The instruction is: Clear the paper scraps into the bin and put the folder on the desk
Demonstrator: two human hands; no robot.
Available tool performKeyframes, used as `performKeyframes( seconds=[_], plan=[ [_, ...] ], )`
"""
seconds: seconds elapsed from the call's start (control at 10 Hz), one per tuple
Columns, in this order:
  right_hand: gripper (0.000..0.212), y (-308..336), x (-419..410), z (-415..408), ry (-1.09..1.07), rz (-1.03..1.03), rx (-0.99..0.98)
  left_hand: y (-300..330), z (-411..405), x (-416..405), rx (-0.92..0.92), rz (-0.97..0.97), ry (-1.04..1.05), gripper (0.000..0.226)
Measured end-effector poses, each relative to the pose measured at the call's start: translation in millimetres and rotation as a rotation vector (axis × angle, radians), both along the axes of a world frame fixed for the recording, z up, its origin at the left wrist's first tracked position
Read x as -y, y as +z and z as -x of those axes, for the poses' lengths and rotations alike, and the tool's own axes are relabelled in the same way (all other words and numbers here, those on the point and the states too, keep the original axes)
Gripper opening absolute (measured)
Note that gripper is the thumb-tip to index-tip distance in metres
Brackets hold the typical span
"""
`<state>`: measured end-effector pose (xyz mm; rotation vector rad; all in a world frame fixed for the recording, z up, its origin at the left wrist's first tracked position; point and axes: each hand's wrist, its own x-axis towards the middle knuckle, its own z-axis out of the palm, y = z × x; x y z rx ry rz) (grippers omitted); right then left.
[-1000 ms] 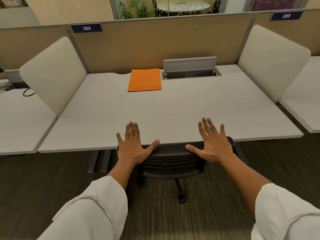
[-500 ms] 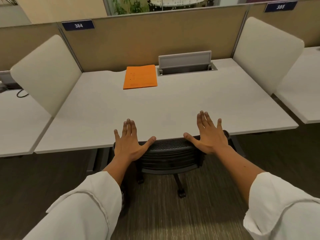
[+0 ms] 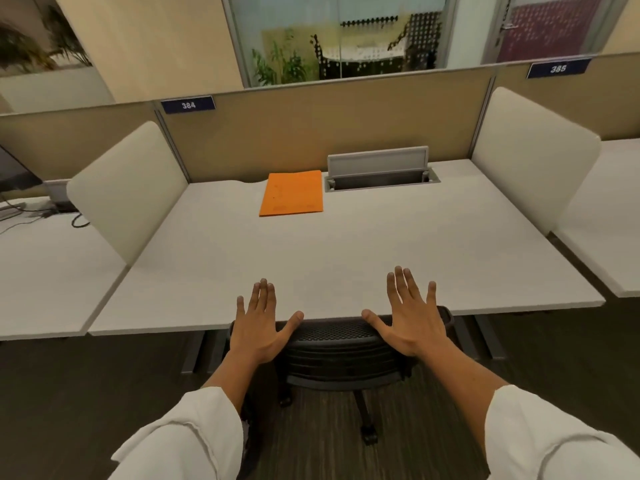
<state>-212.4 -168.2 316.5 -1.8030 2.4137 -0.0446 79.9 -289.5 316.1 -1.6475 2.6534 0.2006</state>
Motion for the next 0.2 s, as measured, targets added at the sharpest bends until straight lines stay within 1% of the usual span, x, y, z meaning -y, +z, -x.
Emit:
performKeyframes(
  seconds=[0.1,0.2],
  plan=[
    [0.109,12,5,2,0.042,-0.025,-0.024,11,3,0,-0.017,-0.052,0.0,0.102],
    [0.105,17,6,2,0.117,-0.015,-0.098,24,10,4,-0.023,-0.023,-0.034,0.098]
  ],
)
